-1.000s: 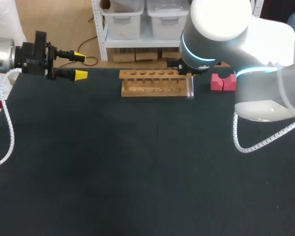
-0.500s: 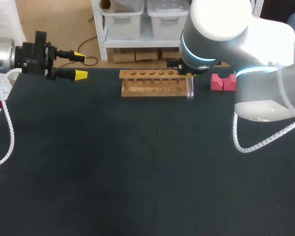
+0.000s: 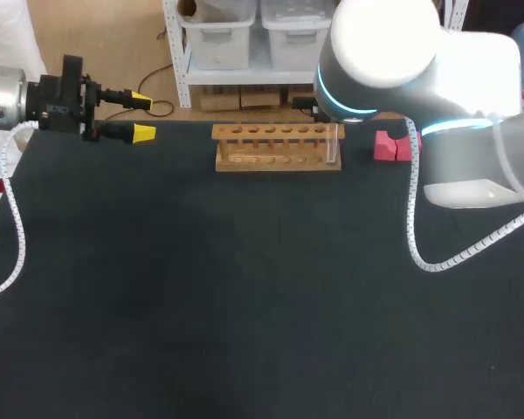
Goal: Grasp the test tube, adjust it, and insert it.
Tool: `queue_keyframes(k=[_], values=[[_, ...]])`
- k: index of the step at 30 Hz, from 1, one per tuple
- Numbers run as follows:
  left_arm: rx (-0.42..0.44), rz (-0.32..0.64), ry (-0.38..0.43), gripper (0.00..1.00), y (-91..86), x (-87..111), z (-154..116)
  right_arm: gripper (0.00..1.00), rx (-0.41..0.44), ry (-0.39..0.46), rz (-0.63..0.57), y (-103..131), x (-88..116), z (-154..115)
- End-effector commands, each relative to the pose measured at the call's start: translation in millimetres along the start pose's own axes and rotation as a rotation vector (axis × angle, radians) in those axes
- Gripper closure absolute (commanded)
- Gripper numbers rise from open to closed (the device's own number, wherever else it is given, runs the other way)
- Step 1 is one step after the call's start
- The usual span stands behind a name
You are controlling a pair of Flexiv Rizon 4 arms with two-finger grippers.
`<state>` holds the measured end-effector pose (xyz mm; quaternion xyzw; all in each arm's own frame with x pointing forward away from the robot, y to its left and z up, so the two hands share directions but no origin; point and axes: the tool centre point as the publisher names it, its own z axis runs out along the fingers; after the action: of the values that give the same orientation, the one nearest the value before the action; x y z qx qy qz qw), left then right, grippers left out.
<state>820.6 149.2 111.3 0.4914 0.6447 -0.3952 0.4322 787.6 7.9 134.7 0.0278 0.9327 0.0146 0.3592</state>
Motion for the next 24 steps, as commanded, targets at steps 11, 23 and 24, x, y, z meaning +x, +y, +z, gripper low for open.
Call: queue_keyframes(k=[11, 23, 24], values=[[0.0, 0.003, -0.003, 0.0, 0.3, 1.2, 0, 1.0, -0.009, -0.35, -0.006, 7, -24, -2], [0.0, 0.003, -0.003, 0.0, 0.3, 1.2, 0, 1.0, -0.018, -0.579, 0.026, 32, -47, 19], [0.0, 0.003, -0.003, 0.0, 0.3, 1.2, 0, 1.0, -0.022, -0.592, 0.026, 33, -49, 20]])
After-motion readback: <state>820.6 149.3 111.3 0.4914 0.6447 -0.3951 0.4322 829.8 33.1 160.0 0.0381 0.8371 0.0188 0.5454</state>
